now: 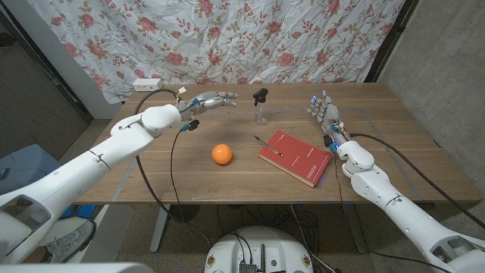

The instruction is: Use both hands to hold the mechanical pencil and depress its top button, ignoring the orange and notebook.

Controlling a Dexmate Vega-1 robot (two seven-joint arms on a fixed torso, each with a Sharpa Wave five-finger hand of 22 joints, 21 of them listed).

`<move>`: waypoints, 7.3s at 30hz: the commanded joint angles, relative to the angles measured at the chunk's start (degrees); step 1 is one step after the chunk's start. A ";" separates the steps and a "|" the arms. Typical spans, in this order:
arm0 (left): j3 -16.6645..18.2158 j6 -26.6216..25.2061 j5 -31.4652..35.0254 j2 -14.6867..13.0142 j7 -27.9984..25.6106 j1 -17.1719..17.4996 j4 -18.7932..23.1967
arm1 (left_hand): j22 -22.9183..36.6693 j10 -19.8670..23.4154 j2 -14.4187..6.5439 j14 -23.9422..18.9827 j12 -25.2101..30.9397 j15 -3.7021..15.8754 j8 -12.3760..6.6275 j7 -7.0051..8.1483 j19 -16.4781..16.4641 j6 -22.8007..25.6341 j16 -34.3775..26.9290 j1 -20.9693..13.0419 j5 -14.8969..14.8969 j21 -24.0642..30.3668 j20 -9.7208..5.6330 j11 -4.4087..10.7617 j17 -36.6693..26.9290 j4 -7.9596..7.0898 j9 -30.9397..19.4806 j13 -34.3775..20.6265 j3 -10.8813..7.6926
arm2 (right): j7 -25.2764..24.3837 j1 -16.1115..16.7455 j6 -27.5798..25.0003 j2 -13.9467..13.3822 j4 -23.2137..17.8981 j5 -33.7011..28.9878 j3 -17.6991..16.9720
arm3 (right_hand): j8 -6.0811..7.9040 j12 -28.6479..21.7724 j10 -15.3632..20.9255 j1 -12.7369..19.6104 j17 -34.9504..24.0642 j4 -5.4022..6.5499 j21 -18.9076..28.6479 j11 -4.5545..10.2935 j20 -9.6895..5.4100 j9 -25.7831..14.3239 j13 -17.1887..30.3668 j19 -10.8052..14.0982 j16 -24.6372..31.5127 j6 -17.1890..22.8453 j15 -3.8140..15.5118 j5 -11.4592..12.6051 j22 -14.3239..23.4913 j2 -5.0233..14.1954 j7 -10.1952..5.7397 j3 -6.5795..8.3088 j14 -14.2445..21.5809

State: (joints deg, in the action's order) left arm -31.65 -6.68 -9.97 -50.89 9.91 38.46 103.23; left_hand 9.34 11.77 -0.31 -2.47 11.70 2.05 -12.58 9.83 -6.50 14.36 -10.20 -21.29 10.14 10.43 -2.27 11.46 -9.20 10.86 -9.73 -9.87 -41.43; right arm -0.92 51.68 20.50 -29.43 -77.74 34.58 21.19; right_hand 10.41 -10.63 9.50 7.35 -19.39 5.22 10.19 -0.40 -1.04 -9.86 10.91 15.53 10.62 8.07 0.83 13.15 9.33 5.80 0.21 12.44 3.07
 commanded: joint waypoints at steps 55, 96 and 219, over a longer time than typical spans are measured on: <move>-14.79 -3.05 46.18 5.17 24.36 -15.07 6.56 | 0.27 6.76 5.06 -4.17 -0.73 8.73 -0.64 2.16 -4.54 7.00 -0.30 -15.56 0.18 0.73 -5.73 1.05 -0.32 -0.39 -0.46 -0.26 4.46 | 3.06 -0.93 4.48 2.12 6.72 2.51 -1.39 | 0.24 -0.29 0.31 -0.68 1.55 -0.04 0.34 0.29 0.24 -0.15 -0.16 -0.23 0.62 0.46 -0.45 0.50 0.18 0.05 -0.41 0.90 0.17; -18.61 3.33 60.04 12.43 22.77 -14.63 0.99 | 0.35 12.13 5.76 -7.93 -0.41 9.19 -0.62 2.18 -7.97 10.70 -0.34 -21.57 0.28 0.74 -4.84 1.18 -0.32 -0.61 -0.56 -0.32 8.12 | 1.91 1.96 4.51 0.53 3.74 3.14 -2.87 | 0.37 -0.41 0.68 -1.15 2.62 -0.15 0.43 0.35 0.42 -0.15 -0.20 -0.24 0.85 1.14 -0.83 0.60 0.19 0.37 -0.92 1.41 0.19; -20.93 0.03 67.90 15.20 7.86 -9.30 -3.20 | 0.81 52.31 -0.27 -28.18 0.70 10.90 -0.77 -1.22 -21.53 49.20 -0.33 -39.45 0.48 1.60 -7.89 1.32 -0.56 -1.04 -0.51 -0.48 19.84 | -0.79 1.81 3.11 0.30 3.53 1.37 -2.41 | 0.51 -0.45 1.18 -2.60 4.35 -0.08 0.60 0.28 1.00 -0.17 -0.18 0.60 1.35 3.55 -0.75 0.76 0.21 0.42 -2.49 2.28 0.58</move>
State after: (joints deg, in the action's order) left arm -52.45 -7.23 58.11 -35.71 18.95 29.53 100.68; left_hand 10.01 63.24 -0.48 -30.01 12.14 2.97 -13.20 8.49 -27.46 62.76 -10.20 -59.91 10.40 11.87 -2.56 12.79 -9.47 9.76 -10.10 -10.03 -21.66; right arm -1.45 53.43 23.57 -29.13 -74.13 36.06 18.82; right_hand 10.62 -10.63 10.34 4.77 -14.89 5.22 10.39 0.01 -0.20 -9.89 10.68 15.54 11.68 11.25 0.10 13.56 9.35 5.84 -2.37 14.34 3.20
